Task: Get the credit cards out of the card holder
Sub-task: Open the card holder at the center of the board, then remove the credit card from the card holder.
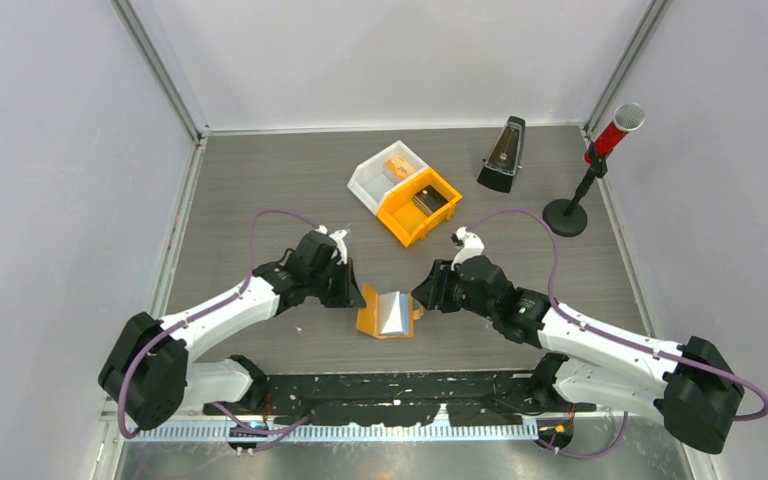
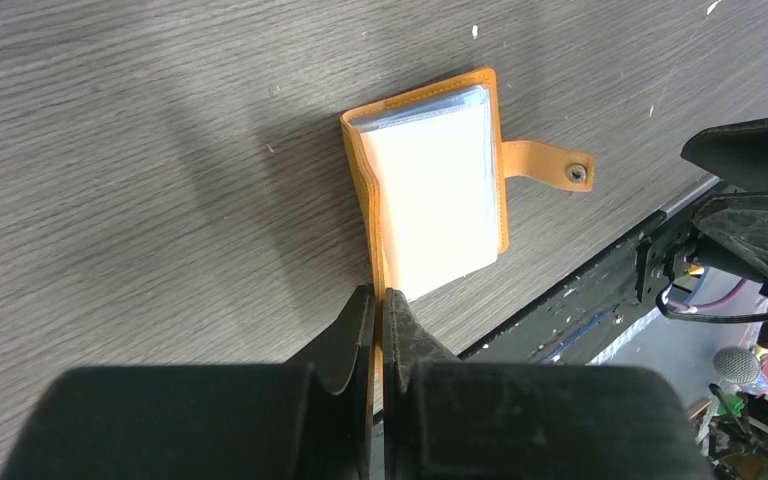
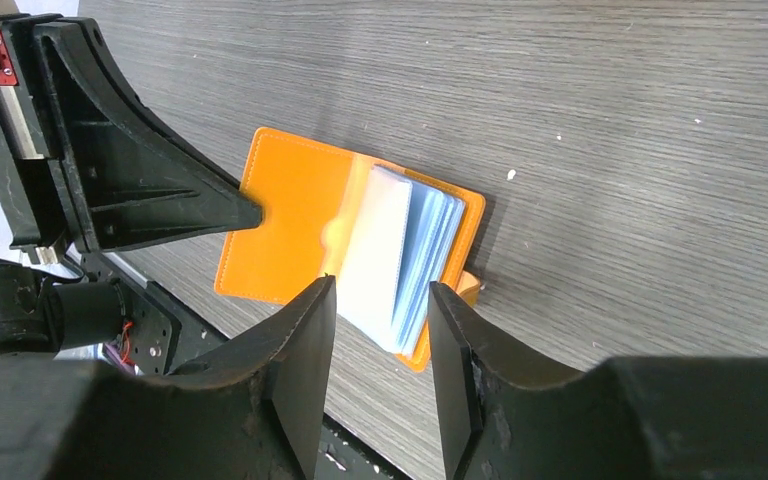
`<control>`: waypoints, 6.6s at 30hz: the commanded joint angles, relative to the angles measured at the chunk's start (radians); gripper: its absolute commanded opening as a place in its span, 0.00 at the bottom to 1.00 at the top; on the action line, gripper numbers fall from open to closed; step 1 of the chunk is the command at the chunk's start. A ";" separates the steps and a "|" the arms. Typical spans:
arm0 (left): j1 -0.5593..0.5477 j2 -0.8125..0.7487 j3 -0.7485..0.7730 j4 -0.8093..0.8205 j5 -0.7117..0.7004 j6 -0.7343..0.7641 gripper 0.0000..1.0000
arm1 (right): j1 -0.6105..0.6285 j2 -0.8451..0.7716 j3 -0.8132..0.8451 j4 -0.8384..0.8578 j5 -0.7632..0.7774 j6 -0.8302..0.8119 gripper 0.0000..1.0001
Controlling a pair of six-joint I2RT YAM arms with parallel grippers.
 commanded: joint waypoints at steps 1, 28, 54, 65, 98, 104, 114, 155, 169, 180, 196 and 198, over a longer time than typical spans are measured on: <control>-0.007 -0.040 -0.019 0.032 -0.013 -0.019 0.00 | -0.002 0.010 0.047 0.021 -0.013 0.011 0.46; -0.008 -0.074 -0.111 0.126 0.000 -0.062 0.00 | 0.020 0.401 0.033 0.354 -0.254 0.114 0.45; -0.013 -0.066 -0.144 0.188 0.022 -0.113 0.00 | 0.055 0.272 0.047 0.096 -0.080 0.070 0.60; -0.016 -0.070 -0.150 0.189 0.016 -0.116 0.00 | 0.055 0.330 0.061 0.076 -0.043 0.080 0.60; -0.028 -0.050 -0.142 0.198 0.020 -0.125 0.00 | 0.055 0.272 0.030 0.253 -0.202 0.058 0.50; -0.029 -0.054 -0.145 0.198 0.017 -0.133 0.00 | 0.055 0.284 0.027 0.268 -0.207 0.059 0.46; -0.029 -0.051 -0.146 0.200 0.016 -0.149 0.01 | 0.055 0.318 0.028 0.325 -0.243 0.059 0.25; -0.028 -0.237 -0.107 0.036 -0.102 -0.147 0.26 | 0.060 0.420 0.018 0.478 -0.353 0.097 0.40; -0.028 -0.281 -0.083 -0.002 -0.122 -0.132 0.37 | 0.101 0.510 0.061 0.477 -0.360 0.113 0.47; -0.028 -0.249 -0.089 0.063 -0.035 -0.151 0.38 | 0.107 0.476 0.088 0.373 -0.326 0.069 0.52; -0.029 -0.263 -0.084 0.072 -0.027 -0.153 0.39 | 0.134 0.503 0.121 0.402 -0.375 0.077 0.51; -0.029 -0.276 -0.087 0.069 -0.031 -0.154 0.39 | 0.134 0.494 0.122 0.391 -0.370 0.074 0.51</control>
